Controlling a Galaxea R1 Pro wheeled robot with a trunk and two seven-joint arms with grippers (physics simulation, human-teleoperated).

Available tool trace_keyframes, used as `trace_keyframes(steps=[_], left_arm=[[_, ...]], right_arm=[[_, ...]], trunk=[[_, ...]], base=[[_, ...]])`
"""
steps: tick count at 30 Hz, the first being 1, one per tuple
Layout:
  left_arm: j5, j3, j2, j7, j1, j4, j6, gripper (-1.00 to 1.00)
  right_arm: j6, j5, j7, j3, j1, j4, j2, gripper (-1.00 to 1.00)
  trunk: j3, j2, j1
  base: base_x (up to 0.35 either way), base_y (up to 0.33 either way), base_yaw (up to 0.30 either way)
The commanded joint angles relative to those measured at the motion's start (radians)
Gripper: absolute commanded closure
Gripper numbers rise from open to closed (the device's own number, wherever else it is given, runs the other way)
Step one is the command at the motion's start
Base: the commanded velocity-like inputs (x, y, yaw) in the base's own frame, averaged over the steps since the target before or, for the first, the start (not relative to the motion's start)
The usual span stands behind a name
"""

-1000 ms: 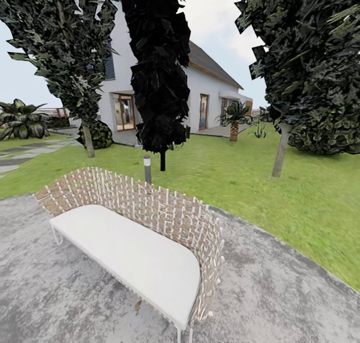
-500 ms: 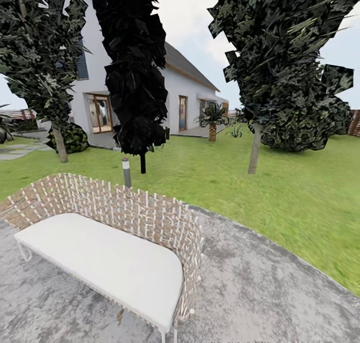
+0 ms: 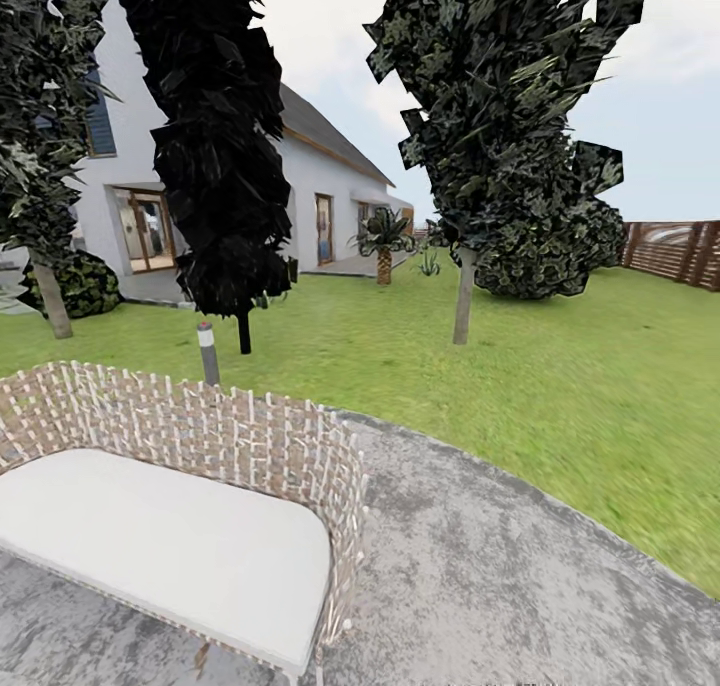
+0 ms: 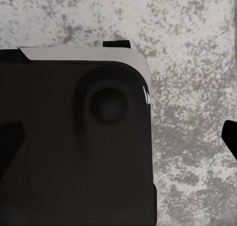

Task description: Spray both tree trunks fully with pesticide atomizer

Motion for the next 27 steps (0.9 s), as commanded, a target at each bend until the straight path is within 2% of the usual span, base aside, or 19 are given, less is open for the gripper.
trace_keyframes(steps=[1,27], left_arm=[[0.001,0.001,0.000,0.000,-0.001,0.001,-0.003,-1.00],[0.002,0.000,0.000,-0.001,0.001,0.001,-0.005,-1.00]], right_arm=[[-0.002,0.000,-0.001,-0.005,0.000,-0.001,0.001,-1.00],[-0.003,-0.002,0.000,-0.005,0.000,-0.001,0.001,-1.00]], trunk=[[0.000,0.000,0.000],[0.013,0.000,0.000]], base=[[0.000,0.000,-0.278],[0.000,0.000,-0.278]])
